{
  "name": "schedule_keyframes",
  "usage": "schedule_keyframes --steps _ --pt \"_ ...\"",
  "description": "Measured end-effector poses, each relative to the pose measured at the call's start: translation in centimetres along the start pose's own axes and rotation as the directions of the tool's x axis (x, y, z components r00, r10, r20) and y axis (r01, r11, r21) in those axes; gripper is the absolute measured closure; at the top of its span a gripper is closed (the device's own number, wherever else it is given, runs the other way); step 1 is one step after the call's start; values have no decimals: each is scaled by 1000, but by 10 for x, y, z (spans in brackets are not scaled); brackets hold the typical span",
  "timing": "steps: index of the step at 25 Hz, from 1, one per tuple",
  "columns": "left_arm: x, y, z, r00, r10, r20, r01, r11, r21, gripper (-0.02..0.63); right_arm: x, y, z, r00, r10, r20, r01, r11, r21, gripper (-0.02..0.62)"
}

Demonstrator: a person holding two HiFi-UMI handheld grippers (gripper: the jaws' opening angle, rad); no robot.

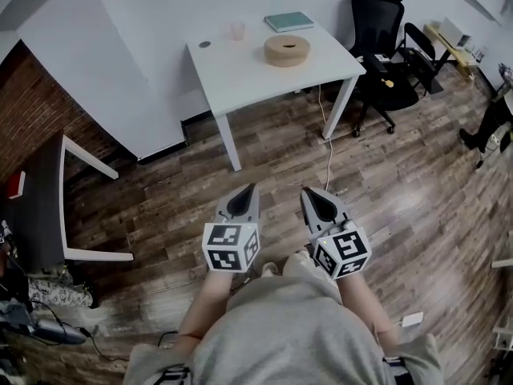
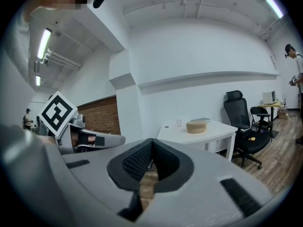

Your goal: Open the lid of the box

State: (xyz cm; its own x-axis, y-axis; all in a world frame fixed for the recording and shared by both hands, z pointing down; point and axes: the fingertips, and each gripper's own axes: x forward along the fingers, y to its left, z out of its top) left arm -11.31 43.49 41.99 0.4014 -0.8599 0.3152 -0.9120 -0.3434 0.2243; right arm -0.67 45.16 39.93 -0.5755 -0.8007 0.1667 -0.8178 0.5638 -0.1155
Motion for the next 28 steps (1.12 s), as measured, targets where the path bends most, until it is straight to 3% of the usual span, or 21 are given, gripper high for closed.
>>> schedule_keyframes --steps 7,11,18,28 --pt "6 -4 -2 1000 -16 -1 16 1000 19 598 2 -5 -8 1000 1 -10 -1 999 33 591" --pt "15 -3 -1 1000 -22 -9 22 1000 22 593 11 -10 -7 1000 6 -18 -6 1000 24 557" --pt "49 0 2 999 -47 -21 47 998 31 490 37 -36 -11 999 13 -32 -12 1000 23 491" --pt "137 17 31 998 -58 -22 58 998 30 380 105 -115 3 999 10 -48 -10 1000 -1 360"
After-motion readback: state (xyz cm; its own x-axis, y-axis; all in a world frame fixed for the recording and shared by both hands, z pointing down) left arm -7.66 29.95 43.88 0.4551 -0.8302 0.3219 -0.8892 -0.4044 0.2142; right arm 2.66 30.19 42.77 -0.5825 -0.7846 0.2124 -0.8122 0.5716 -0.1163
